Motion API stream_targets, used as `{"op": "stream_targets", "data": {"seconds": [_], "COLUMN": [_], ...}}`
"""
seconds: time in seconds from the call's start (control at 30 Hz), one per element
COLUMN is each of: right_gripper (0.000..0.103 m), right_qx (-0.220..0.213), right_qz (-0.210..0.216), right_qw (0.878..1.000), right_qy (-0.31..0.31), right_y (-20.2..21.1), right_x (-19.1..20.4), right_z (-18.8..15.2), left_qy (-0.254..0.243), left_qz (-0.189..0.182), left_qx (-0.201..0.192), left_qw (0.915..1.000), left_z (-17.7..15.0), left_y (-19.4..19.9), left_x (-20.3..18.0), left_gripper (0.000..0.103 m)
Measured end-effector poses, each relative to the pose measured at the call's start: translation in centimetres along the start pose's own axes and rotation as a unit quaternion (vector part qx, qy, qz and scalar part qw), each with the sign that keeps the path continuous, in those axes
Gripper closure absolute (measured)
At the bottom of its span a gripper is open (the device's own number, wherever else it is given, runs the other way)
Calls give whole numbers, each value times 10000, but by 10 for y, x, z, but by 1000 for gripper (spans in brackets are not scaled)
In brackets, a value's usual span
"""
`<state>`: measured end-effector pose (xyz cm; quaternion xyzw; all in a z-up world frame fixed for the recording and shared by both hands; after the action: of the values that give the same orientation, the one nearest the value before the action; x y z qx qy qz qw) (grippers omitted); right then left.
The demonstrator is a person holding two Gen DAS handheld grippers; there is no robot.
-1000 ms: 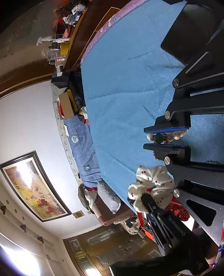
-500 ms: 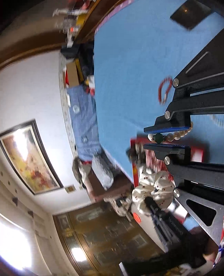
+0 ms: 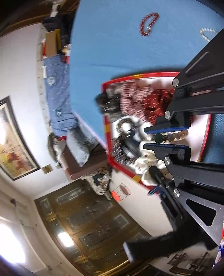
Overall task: Organize jewelry
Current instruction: 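Carry the white scrunchie and pearl bracelet with both tools to the tray, then open the left and right tools to drop both items in the tray, then grasp the jade-bead bracelet with the left tool while the right tool grasps the red bead bracelet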
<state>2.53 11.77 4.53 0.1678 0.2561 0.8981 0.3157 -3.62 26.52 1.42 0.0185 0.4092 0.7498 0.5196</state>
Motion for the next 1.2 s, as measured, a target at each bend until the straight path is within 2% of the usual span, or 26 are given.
{"op": "stream_targets", "data": {"seconds": [0.17, 0.37, 0.5, 0.57, 0.63, 0.83, 0.9, 0.93, 0.97, 1.07, 1.2], "right_gripper": [90, 89, 89, 88, 83, 81, 73, 64, 60, 60, 60], "right_qx": [219, 339, 607, 671, 696, 214, 38, -10, -30, 50, 755], "right_qz": [-15, -246, -247, -222, -179, -15, -141, -283, -404, -860, -1396], "right_qw": [9996, 9991, 9978, 9974, 9974, 9997, 9998, 9995, 9990, 9948, 9852], "right_qy": [-168, 32, -83, -105, -81, -101, -132, -167, -199, -536, -644], "right_y": [-13, -15, -23, -23, -20, 18, 36, 43, 48, 62, 52], "right_x": [-17, -16, -23, -25, -26, -33, -49, -61, -71, -127, -189], "right_z": [-16, -23, -29, -31, -31, -26, -24, -23, -23, -30, -46], "left_qy": [126, 87, 110, 96, 106, 15, -1, -44, -88, -284, -534], "left_qz": [-92, 92, 219, 245, 253, 206, 134, 72, 26, -143, -350], "left_qx": [144, 150, 150, 181, 182, -82, -147, -181, -202, -213, -122], "left_qw": [9998, 9998, 9996, 9995, 9995, 9998, 9998, 9998, 9998, 9993, 9979], "left_z": [0, 0, 1, 0, -2, 0, 3, 3, 3, -1, -12], "left_y": [-8, -14, -16, -16, -15, 5, 12, 17, 21, 29, 32], "left_x": [-1, -5, -6, -5, -5, -12, -16, -21, -25, -42, -65], "left_gripper": [95, 95, 95, 90, 71, 70, 69, 69, 69, 68, 68]}}
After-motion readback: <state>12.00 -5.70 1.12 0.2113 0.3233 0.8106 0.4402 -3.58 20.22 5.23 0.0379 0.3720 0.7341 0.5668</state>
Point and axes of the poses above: each gripper's, at about its wrist camera, not at the fingertips, and y roughly against the way its jaws point, x to its left, z to its top, the point moved 4 cm from there along -y, roughly the way its jaws point, and after that the axes turned 15 degrees about y, right-handed, at the moved point
